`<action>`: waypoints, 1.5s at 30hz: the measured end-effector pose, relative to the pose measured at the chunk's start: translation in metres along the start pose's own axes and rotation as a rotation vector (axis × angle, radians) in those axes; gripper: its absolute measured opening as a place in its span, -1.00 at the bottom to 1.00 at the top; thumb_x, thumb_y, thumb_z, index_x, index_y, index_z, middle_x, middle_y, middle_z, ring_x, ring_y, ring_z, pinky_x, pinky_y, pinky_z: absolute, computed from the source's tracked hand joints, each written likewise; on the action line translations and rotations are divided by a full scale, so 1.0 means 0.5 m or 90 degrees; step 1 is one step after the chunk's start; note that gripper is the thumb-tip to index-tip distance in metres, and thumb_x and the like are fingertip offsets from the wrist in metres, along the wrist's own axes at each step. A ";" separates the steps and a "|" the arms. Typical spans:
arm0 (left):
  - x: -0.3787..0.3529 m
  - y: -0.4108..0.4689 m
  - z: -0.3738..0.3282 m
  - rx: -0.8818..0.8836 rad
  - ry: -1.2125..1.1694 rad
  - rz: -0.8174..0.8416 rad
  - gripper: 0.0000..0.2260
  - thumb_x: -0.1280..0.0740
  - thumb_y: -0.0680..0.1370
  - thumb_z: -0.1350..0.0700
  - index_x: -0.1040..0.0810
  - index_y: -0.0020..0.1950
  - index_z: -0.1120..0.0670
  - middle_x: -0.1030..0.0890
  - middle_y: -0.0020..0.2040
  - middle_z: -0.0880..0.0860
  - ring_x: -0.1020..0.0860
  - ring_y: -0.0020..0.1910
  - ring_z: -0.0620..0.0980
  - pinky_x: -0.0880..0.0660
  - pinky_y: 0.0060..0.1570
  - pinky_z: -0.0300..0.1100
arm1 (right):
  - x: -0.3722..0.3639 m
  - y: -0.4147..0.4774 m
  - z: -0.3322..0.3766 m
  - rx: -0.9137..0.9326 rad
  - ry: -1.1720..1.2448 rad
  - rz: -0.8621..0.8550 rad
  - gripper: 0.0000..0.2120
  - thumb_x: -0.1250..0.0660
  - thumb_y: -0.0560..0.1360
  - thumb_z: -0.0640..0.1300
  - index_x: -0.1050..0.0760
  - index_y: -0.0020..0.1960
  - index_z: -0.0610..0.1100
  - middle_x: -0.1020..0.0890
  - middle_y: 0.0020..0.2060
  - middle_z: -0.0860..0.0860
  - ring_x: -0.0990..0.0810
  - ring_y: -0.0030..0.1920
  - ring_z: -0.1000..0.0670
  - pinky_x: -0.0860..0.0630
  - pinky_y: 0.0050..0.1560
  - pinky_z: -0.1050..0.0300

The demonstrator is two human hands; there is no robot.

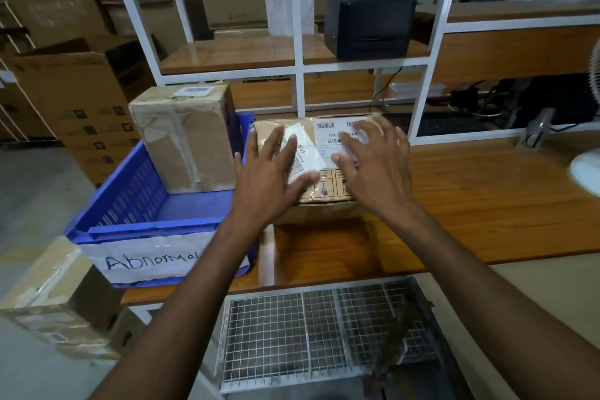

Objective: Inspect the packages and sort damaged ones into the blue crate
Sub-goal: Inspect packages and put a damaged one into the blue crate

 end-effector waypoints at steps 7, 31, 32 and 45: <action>-0.029 -0.021 -0.003 -0.083 0.074 0.081 0.19 -0.04 0.28 -0.70 0.19 0.69 0.00 0.24 0.68 -0.07 0.39 0.62 0.07 0.24 0.55 0.35 | -0.045 -0.026 -0.007 0.069 -0.061 0.202 0.03 0.15 0.45 0.66 0.23 0.70 0.04 0.23 0.68 0.03 0.32 0.65 -0.01 0.22 0.63 -0.23; 0.024 0.040 0.059 0.064 -0.234 -0.201 -0.49 -0.40 0.55 -0.27 -0.56 0.38 0.01 -0.46 0.42 0.01 -0.46 0.25 -0.14 -0.28 -0.01 -0.48 | 0.000 0.074 -0.027 0.009 0.243 0.063 -0.45 -0.58 0.44 0.07 -0.58 0.38 0.00 -0.54 0.42 0.08 -0.42 0.44 0.05 -0.41 0.44 -0.06; 0.024 0.048 0.060 0.065 -0.238 -0.200 -0.49 -0.41 0.55 -0.26 -0.57 0.37 0.02 -0.48 0.40 0.02 -0.44 0.23 -0.16 -0.27 -0.01 -0.50 | -0.001 0.082 -0.026 0.001 0.251 0.061 -0.46 -0.59 0.43 0.06 -0.59 0.37 -0.01 -0.56 0.40 0.07 -0.44 0.42 0.05 -0.43 0.43 -0.06; 0.061 0.132 0.057 0.094 -0.112 -0.180 -0.48 -0.35 0.52 -0.38 -0.67 0.20 0.01 -0.63 0.10 0.02 -0.47 -0.08 -0.12 -0.25 -0.32 -0.30 | -0.001 0.148 -0.052 -0.096 0.297 0.089 -0.52 -0.59 0.43 0.06 -0.62 0.32 0.04 -0.58 0.10 0.17 -0.53 0.12 0.14 -0.49 0.00 0.21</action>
Point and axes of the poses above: each hand's wrist, its own y-axis towards the middle knuckle, its own x-axis out of the back of the hand, z = x × y, the point moved 5 cm from there along y, towards the middle knuckle
